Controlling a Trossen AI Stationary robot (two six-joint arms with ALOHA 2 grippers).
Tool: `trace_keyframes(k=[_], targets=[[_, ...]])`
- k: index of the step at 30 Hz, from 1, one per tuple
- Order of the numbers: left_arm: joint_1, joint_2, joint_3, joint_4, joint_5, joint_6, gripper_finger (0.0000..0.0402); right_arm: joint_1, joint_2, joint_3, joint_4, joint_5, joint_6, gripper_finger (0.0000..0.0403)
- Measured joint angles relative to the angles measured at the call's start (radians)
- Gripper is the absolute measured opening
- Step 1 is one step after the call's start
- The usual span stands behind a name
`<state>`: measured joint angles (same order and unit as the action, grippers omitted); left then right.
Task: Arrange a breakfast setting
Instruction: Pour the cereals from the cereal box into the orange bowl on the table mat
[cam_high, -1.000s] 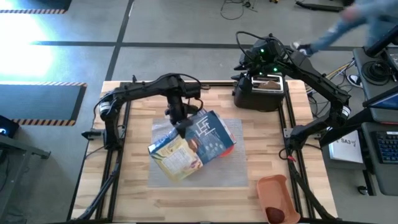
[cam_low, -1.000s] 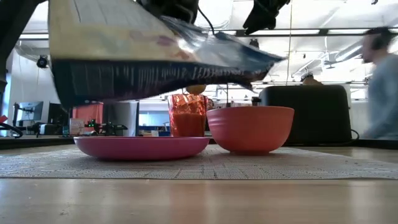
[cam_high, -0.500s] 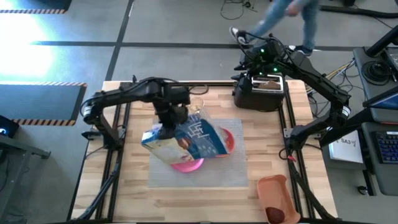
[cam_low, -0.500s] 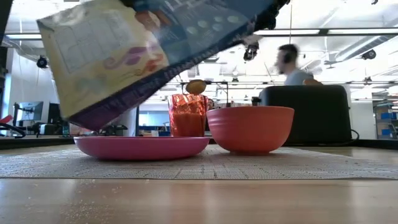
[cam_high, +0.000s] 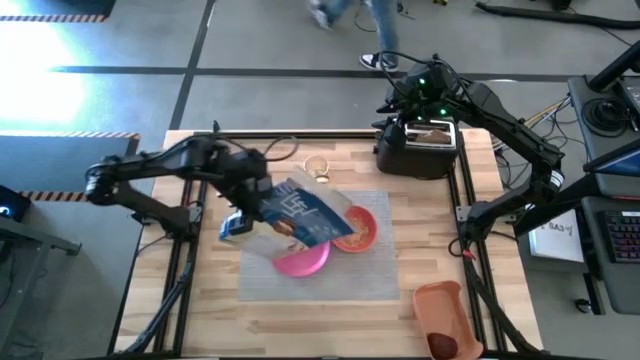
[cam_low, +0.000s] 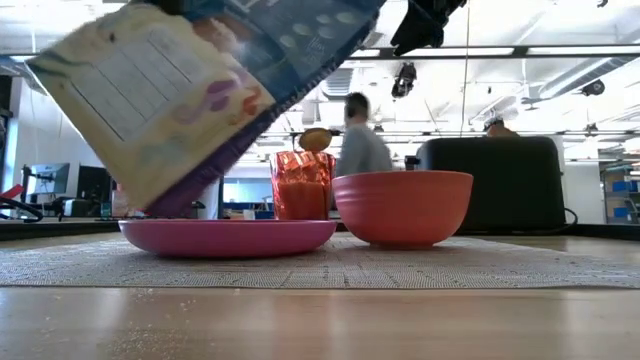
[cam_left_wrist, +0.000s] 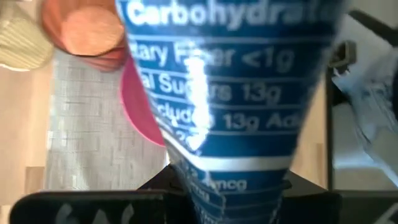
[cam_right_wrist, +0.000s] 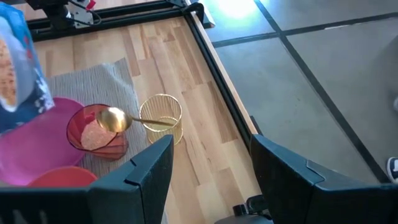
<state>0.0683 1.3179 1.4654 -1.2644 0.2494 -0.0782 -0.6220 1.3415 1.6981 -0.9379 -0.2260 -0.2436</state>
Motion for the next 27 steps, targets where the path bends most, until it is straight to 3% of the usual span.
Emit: trace_keyframes(k=[9,18,23,27], targets=[[0.000,-0.307,-0.324,0.240,-0.059,-0.110,0.0069,0.000,0.000,0.000,0.000,0.000,0.000,0.0203],[0.000,-0.524,-0.462,0.273,-0.104,-0.187,0.0069,0.000,0.000,0.000,0.000,0.000,-0.001,0.0203],[0.000,-0.598,-0.474,0.265,-0.208,-0.194,0.0069,0.000,0.000,0.000,0.000,0.000,-0.002,0.0203],[0.000,-0.642,-0.474,0.245,-0.391,-0.194,0.0069,0.000,0.000,0.000,0.000,0.000,-0.001,0.0203]])
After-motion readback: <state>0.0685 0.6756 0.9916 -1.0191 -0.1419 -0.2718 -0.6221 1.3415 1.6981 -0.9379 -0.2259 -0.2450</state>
